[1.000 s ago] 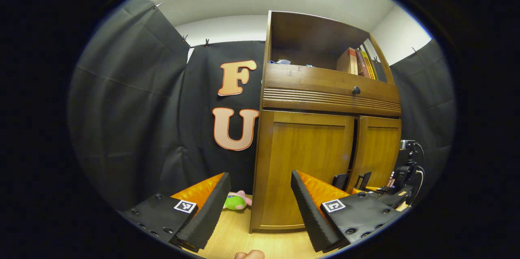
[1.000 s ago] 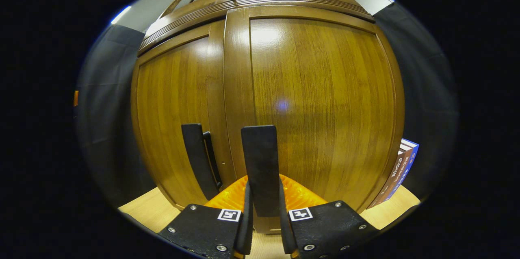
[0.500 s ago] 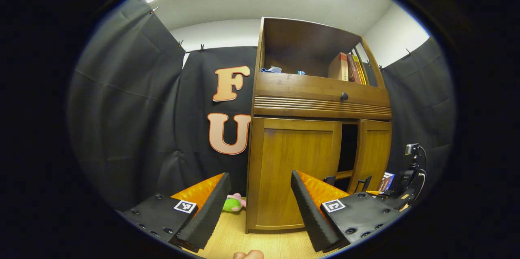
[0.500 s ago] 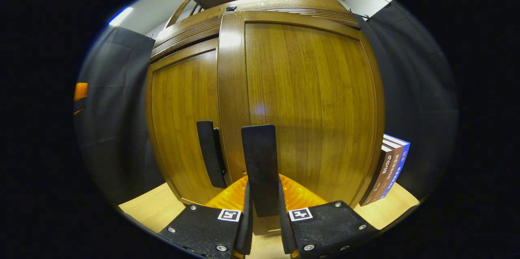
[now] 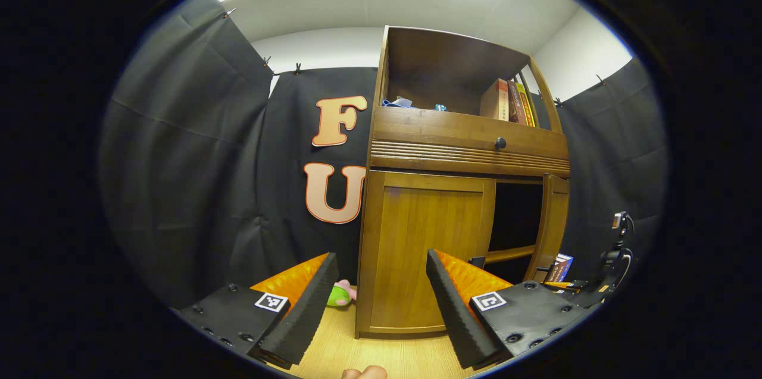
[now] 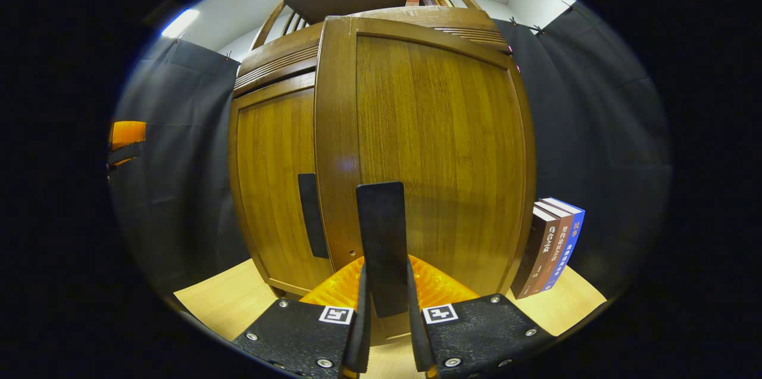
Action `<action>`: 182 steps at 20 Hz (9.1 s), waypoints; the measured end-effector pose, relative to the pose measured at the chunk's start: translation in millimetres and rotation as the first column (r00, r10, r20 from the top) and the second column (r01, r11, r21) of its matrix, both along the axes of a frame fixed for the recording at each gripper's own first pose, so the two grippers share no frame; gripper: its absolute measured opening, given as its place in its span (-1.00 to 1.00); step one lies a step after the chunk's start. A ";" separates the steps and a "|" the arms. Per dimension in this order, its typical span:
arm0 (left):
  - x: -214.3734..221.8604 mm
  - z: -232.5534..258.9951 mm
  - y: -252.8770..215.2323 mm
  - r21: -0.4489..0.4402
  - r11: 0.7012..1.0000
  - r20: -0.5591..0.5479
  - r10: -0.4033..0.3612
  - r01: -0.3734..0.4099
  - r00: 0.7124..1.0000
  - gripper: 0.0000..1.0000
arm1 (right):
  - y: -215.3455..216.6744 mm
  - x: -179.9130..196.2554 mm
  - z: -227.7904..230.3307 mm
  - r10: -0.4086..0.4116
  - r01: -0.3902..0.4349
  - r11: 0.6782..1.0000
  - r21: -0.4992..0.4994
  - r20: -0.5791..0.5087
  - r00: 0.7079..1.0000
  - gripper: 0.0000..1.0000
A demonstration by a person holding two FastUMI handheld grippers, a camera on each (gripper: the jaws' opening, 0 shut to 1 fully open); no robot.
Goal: Open the right door of the double-door shoe cabinet with the right hand, and open the left door with the left hand.
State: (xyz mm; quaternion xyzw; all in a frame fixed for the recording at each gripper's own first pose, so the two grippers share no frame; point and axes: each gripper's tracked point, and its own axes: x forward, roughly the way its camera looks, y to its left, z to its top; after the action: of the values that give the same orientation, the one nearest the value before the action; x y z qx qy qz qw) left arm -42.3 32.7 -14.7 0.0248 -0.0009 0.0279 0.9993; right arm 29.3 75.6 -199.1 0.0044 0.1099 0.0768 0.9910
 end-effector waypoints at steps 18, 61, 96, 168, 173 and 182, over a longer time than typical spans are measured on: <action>-17.2 4.9 -23.4 0.005 0.999 0.010 -0.038 0.038 0.999 0.90 | -61.6 -59.9 15.6 -0.079 0.079 0.997 -0.010 0.013 0.997 -0.50; 36.9 -62.5 -105.1 0.041 0.993 -0.082 -0.107 0.110 0.991 0.90 | -230.2 -106.7 31.3 -0.257 0.258 0.966 -0.020 0.058 0.965 -0.91; 157.9 -175.7 -163.1 -0.002 0.986 -0.218 -0.161 0.164 0.963 0.63 | -338.8 -124.5 77.9 -0.485 0.501 0.863 -0.066 0.174 0.857 0.84; -52.0 -125.5 -17.2 0.007 0.965 -0.207 -0.254 0.261 0.945 -0.72 | -119.9 -105.9 97.5 -0.139 0.143 0.990 -0.019 0.140 0.980 1.00; -54.1 -125.1 -4.5 0.025 0.971 -0.207 -0.228 0.238 0.951 -0.72 | -111.8 -100.3 93.7 -0.124 0.127 0.992 -0.016 0.132 0.983 1.00; -56.4 -122.2 21.0 0.029 0.978 -0.193 -0.198 0.208 0.961 -0.73 | -98.4 -91.6 88.5 -0.104 0.107 0.994 -0.020 0.124 0.987 1.00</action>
State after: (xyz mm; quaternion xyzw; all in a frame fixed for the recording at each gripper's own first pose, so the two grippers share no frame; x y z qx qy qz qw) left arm -98.7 53.8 -136.9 0.0515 0.0906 -0.0773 0.9915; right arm -62.2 -22.8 -110.6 -0.0077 0.0496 0.0227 0.9985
